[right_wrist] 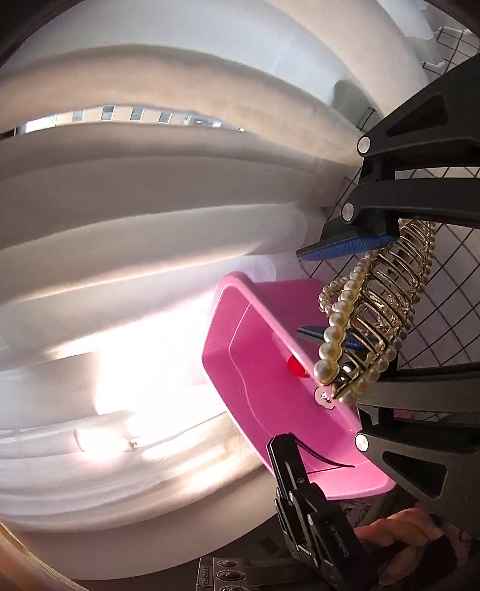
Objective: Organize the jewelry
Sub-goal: 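Open both tools over the pink tub to drop both clips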
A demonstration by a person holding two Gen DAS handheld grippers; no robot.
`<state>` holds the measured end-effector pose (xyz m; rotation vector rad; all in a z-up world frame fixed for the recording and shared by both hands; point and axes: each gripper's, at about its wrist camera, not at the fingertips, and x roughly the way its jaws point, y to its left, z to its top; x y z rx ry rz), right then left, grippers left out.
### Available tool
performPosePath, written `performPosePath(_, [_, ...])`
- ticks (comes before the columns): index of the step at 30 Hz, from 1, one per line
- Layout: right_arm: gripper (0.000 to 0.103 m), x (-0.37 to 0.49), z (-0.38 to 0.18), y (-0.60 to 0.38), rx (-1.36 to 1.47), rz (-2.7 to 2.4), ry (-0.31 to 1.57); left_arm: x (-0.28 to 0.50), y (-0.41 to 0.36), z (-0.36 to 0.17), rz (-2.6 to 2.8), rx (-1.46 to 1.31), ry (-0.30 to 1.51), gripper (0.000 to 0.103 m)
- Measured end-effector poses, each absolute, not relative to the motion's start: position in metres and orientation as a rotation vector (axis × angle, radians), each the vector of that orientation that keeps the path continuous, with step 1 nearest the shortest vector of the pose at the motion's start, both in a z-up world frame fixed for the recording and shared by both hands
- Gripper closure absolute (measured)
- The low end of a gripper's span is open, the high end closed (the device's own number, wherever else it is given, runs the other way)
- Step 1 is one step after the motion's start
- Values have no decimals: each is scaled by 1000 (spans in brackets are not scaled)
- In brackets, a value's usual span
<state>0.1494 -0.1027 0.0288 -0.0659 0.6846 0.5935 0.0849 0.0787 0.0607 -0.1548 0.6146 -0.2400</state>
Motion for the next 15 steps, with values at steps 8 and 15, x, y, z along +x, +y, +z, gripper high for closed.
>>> performPosePath(8, [68, 181, 38, 13, -38, 737, 749, 113, 174, 62, -175, -201, 702, 96])
performPosePath(15, [67, 200, 0, 75, -32, 724, 901, 143, 238, 22, -132, -311, 932, 96])
